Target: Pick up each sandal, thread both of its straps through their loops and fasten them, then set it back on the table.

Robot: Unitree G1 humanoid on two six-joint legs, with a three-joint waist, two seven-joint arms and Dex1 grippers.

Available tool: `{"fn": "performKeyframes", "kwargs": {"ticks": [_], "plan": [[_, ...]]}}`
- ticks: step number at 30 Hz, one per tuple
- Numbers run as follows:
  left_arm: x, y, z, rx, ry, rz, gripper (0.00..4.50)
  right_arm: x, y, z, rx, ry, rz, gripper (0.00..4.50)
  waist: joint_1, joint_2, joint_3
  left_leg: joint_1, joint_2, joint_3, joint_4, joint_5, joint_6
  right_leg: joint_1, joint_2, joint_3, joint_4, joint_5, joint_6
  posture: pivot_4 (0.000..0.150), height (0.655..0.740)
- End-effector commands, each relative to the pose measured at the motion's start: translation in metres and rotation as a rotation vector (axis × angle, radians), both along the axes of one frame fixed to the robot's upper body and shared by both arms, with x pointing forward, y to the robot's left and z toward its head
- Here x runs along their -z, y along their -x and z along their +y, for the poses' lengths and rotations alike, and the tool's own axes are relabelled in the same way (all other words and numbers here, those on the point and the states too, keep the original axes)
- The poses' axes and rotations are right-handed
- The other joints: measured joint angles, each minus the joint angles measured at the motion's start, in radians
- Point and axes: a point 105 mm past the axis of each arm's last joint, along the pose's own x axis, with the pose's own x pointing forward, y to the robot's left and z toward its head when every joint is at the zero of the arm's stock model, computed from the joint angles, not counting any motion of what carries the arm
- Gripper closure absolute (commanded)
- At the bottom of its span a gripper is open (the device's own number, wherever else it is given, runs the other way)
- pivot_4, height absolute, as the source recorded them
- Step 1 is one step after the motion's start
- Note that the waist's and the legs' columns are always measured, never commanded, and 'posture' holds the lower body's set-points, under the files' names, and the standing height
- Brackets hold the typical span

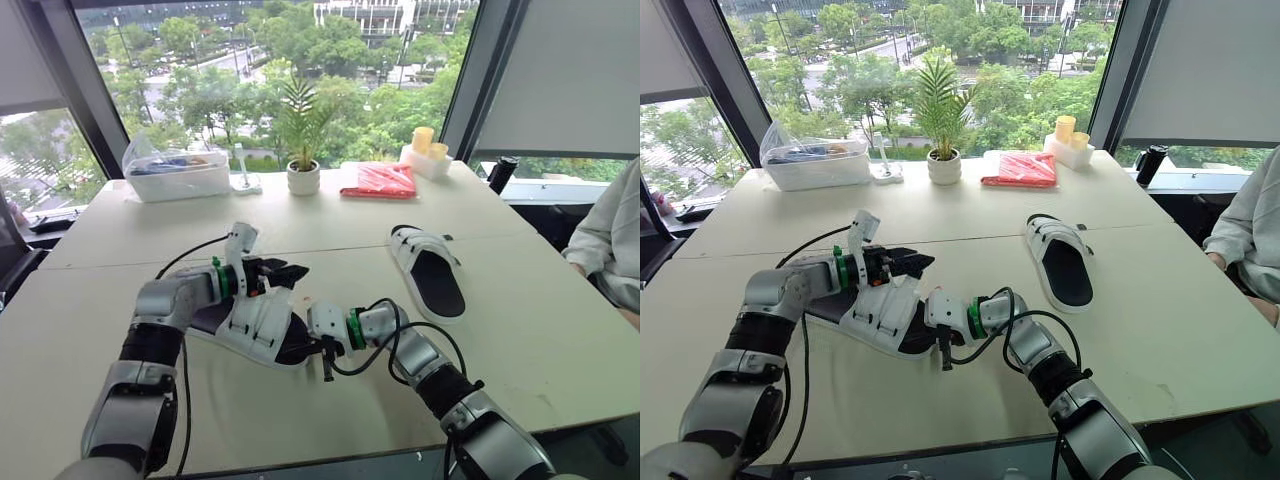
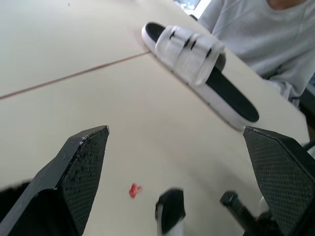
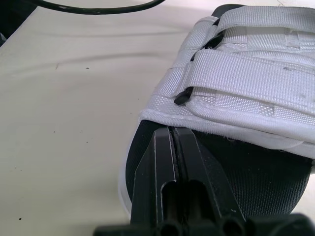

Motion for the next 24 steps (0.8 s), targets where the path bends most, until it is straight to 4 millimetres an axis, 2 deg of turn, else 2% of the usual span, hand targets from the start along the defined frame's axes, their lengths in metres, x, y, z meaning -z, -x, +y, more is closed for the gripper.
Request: {"fn": "performKeyframes", "kwargs": {"ticks": [1, 4, 8, 9, 10, 11, 14, 18, 24], "plan": [[-0.035, -0.001, 0.003, 0.038, -0.062, -0.217, 0.01, 0.014, 0.005, -0.001, -0.011, 0.054, 0.031, 4.50, -0.001, 0.000, 0.000, 0.000, 0.000, 0.000, 0.000, 0.000, 0.000, 0.000, 0.000, 0.000, 0.000, 0.000, 0.000, 0.150, 0.7400], [-0.033, 0.004, 0.002, 0.127, -0.236, -0.397, 0.01, 0.014, 0.006, -0.001, -0.011, 0.053, 0.031, 4.50, -0.002, 0.000, 0.000, 0.000, 0.000, 0.001, -0.001, 0.000, 0.000, 0.000, 0.000, 0.001, 0.000, 0.000, 0.000, 0.150, 0.7400], [-0.020, 0.008, 0.006, 0.235, -0.375, -0.510, 0.01, 0.014, 0.006, 0.000, -0.010, 0.050, 0.031, 4.50, -0.001, 0.000, 0.000, 0.000, 0.000, 0.001, -0.001, 0.000, 0.000, 0.000, 0.000, 0.001, 0.000, 0.000, 0.000, 0.150, 0.7400], [-0.017, 0.007, 0.008, 0.249, -0.403, -0.527, 0.39, 0.014, 0.006, 0.000, -0.009, 0.049, 0.032, 4.50, -0.001, 0.000, 0.000, 0.000, 0.000, 0.001, -0.001, 0.000, 0.000, -0.001, 0.000, 0.001, 0.000, 0.000, 0.000, 0.150, 0.7400], [-0.014, 0.007, 0.010, 0.260, -0.422, -0.537, 0.53, 0.014, 0.006, 0.000, -0.009, 0.048, 0.032, 4.50, -0.001, 0.000, 0.000, 0.000, 0.000, 0.001, -0.001, 0.000, 0.000, -0.001, 0.000, 0.001, 0.000, 0.000, 0.000, 0.150, 0.7400], [-0.010, 0.007, 0.010, 0.279, -0.430, -0.533, 0.84, 0.014, 0.006, 0.000, -0.008, 0.048, 0.032, 4.50, -0.001, 0.000, 0.000, 0.000, 0.000, 0.001, -0.001, 0.000, 0.000, -0.001, 0.000, 0.001, 0.000, 0.000, 0.000, 0.150, 0.7400], [0.000, 0.010, 0.010, 0.342, -0.434, -0.523, 2.37, 0.015, 0.007, 0.001, -0.006, 0.046, 0.034, 4.50, -0.001, 0.000, 0.000, 0.000, 0.000, 0.001, -0.001, 0.000, 0.000, -0.001, 0.000, 0.001, 0.000, 0.000, 0.000, 0.150, 0.7400], [0.018, 0.009, 0.014, 0.383, -0.548, -0.552, 4.48, 0.016, 0.008, 0.000, -0.002, 0.045, 0.035, 4.50, -0.002, 0.000, 0.000, 0.000, 0.000, 0.001, -0.001, 0.000, 0.000, -0.001, 0.000, 0.001, 0.000, 0.000, 0.000, 0.150, 0.7400], [0.047, 0.015, 0.019, 0.528, -0.759, -0.623, 4.48, 0.016, 0.008, -0.001, 0.000, 0.048, 0.036, 4.50, 0.000, 0.000, 0.000, 0.000, 0.000, 0.001, -0.001, 0.000, 0.000, -0.001, 0.000, 0.000, 0.000, 0.000, 0.000, 0.150, 0.7400]]}}
